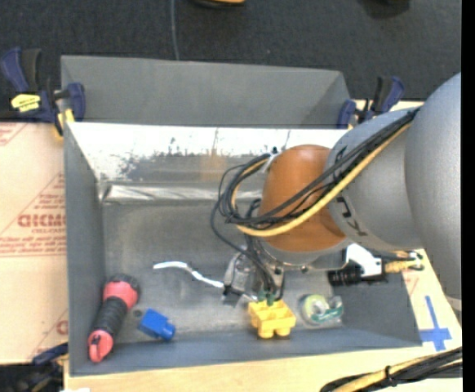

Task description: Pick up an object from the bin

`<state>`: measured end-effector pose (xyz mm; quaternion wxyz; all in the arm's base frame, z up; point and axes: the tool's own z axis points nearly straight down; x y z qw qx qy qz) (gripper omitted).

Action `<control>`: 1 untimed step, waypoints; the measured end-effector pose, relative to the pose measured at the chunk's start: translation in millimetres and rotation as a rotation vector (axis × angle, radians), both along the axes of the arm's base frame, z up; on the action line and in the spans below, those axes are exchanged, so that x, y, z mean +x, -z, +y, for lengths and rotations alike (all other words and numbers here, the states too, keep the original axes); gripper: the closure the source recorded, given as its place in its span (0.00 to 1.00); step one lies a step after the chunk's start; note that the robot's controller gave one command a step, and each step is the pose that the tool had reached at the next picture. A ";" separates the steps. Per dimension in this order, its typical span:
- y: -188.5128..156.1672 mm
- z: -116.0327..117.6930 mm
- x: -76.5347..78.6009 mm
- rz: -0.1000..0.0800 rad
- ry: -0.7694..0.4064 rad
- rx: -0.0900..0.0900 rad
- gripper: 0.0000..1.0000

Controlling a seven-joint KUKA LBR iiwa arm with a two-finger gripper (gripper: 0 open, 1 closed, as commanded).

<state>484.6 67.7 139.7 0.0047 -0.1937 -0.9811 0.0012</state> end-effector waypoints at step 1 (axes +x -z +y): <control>-38.0 0.0 0.5 -0.002 0.000 0.000 1.00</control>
Offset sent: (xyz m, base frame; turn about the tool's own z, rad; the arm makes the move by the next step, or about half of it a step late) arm 0.0002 -0.0003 0.1182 0.0004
